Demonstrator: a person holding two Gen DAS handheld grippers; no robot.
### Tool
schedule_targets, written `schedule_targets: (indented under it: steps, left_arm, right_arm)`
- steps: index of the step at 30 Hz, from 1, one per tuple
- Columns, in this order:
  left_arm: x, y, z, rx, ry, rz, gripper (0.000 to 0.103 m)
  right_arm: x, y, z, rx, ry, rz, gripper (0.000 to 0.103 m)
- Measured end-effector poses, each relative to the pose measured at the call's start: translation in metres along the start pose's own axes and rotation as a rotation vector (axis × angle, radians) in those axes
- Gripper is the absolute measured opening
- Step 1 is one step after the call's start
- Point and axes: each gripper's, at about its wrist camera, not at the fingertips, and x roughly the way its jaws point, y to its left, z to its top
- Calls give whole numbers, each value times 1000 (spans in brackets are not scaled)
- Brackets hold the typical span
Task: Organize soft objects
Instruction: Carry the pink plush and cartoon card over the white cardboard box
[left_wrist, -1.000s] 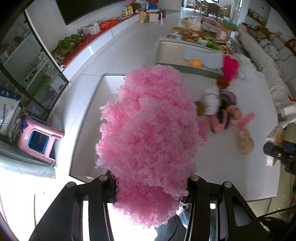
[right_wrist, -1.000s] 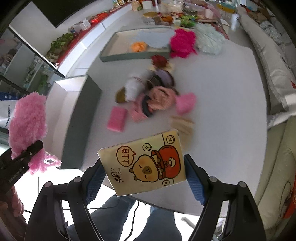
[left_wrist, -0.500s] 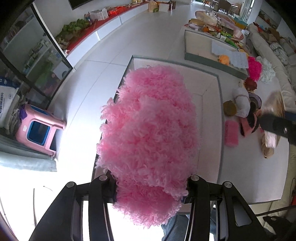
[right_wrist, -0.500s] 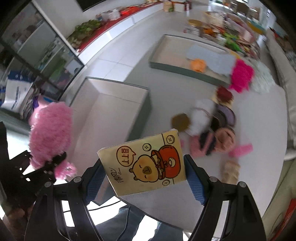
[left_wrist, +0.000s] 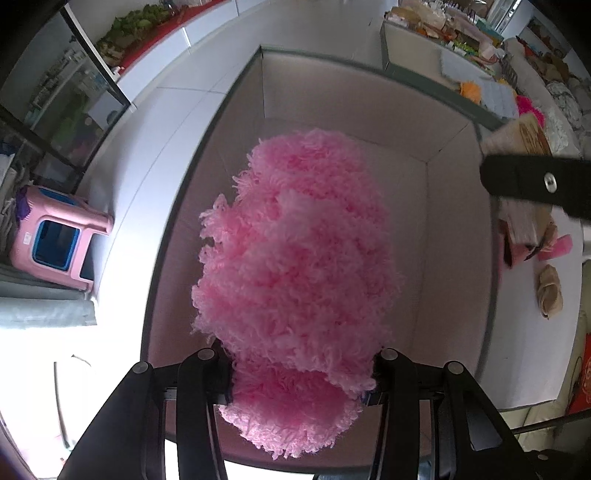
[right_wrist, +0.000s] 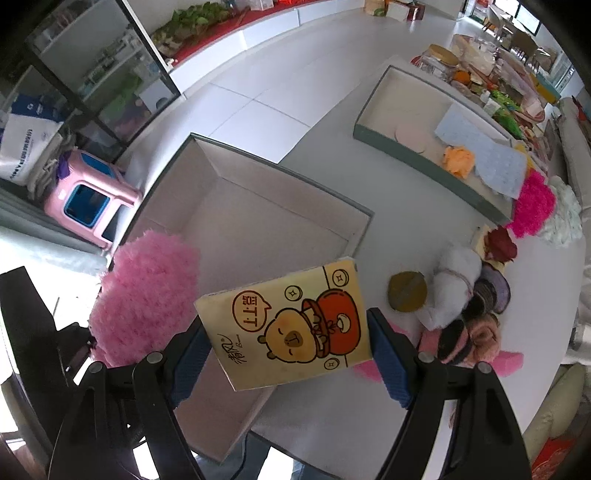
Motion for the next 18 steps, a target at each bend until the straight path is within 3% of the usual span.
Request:
schedule_targets:
  steps: [9, 18]
  left_arm:
    - [21, 7, 11, 27, 41, 6, 47]
    - [36, 4, 18, 57, 83, 25, 47]
  right_arm:
    - [36, 8, 33, -24, 40, 11, 83]
    - [74, 5, 44, 14, 125, 37, 83]
